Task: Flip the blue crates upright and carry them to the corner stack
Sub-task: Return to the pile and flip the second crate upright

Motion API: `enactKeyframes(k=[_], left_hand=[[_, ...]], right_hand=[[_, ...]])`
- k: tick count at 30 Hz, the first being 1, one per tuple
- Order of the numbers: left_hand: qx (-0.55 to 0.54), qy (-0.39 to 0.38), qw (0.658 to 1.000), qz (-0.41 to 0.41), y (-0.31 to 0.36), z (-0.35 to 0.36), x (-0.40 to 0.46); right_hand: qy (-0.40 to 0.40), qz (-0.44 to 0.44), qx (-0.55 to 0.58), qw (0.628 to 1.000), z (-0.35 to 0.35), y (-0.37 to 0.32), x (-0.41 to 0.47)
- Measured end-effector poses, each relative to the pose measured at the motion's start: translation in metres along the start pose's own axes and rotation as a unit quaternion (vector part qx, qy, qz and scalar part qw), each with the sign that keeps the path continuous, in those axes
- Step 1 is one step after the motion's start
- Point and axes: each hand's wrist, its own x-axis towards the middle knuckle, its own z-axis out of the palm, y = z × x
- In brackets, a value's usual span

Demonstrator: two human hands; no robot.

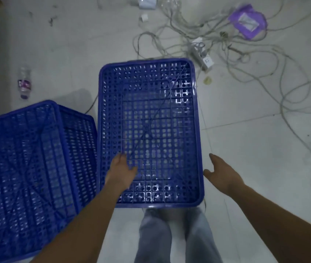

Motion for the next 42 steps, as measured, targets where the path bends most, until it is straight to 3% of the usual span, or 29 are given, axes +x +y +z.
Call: enactKeyframes(k=[9,15,22,29,32,38,42], left_hand=[[0.01,0.1,0.992,-0.071,-0.061,0.02,0.084],[-0.12,0.09,0.979,-0.137,-0.068,0.021,0.107],[-0.205,0.066,0.967,-0.133,-0.079,0.02,0.111],[-0.259,-0.012,0.955,-0.145,-0.064,0.007,0.105],[-0.265,-0.053,0.956,-0.117,-0.031,-0.001,0.087],[-0.37,-0.143,0.916,0.061,0.079,-0.013,0.028],[-0.394,-0.17,0.902,0.048,0.133,-0.022,0.004]], right_hand=[[0.074,0.04,0.204,0.975,0.051,-0.003,0.09],[0.144,0.09,0.35,0.921,0.046,-0.015,0.123],[0.154,0.12,0.239,0.951,0.037,-0.014,0.126],[0.239,0.058,0.231,0.941,0.024,-0.01,0.092],[0.283,0.039,0.23,0.93,0.01,-0.015,0.072],[0.333,0.01,0.232,0.914,-0.009,-0.038,0.027],[0.33,-0.004,0.212,0.92,-0.007,-0.064,0.002]])
